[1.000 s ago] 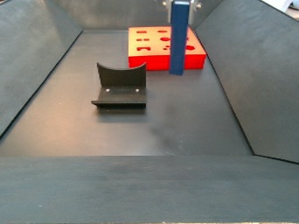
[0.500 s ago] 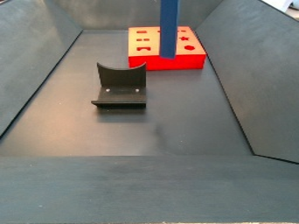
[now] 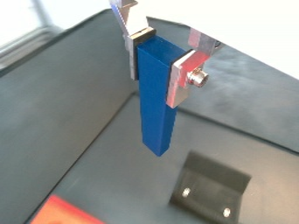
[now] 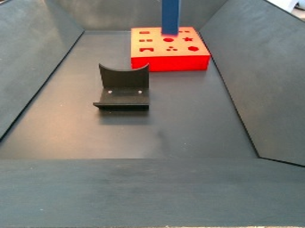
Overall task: Pick up the rectangle object. Move up. Move to above the board. Insert the rectangle object.
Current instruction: Move to above the board, then insert the rectangle object.
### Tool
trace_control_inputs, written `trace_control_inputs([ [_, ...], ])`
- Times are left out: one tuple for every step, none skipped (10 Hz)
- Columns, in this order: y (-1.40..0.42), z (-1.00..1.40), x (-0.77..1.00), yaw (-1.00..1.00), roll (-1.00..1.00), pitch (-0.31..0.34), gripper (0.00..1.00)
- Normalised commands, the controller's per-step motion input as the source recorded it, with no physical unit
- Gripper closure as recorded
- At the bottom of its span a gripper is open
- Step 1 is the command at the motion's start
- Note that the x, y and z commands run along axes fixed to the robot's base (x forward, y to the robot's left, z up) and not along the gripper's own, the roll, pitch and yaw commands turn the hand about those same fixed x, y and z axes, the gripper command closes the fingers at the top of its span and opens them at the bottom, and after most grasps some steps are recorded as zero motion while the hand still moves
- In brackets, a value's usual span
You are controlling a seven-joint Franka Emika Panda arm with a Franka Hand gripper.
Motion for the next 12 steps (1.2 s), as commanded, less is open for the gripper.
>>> trace_control_inputs([
  [-1.00, 0.18, -0.02, 1.00, -0.07, 0.098, 1.00],
  [-1.00, 0.18, -0.02, 0.68, -0.08, 0.058, 1.00],
  [-1.00, 0.18, -0.02, 0.37, -0.01, 0.032, 1.00],
  [-1.00, 0.19, -0.01, 0.21, 0.02, 0.026, 1.00],
  [-1.00, 0.19, -0.01, 0.14, 0.01, 0.026, 1.00],
  [-1.00, 0.20, -0.01, 0.06, 0.00, 0.040, 1.00],
  [-1.00, 0.21, 0.00, 0.03, 0.01, 0.061, 1.00],
  [-1.00, 0.21, 0.02, 0.02, 0.01, 0.078, 1.00],
  [-0.85, 0.18, 0.05, 0.02, 0.00, 0.097, 1.00],
  [-0.58, 0.13, 0.06, 0.01, 0.01, 0.117, 1.00],
  [-0.29, 0.07, 0.07, 0.01, 0.02, 0.120, 1.00],
  [0.00, 0.00, 0.00, 0.00, 0.00, -0.007, 1.00],
])
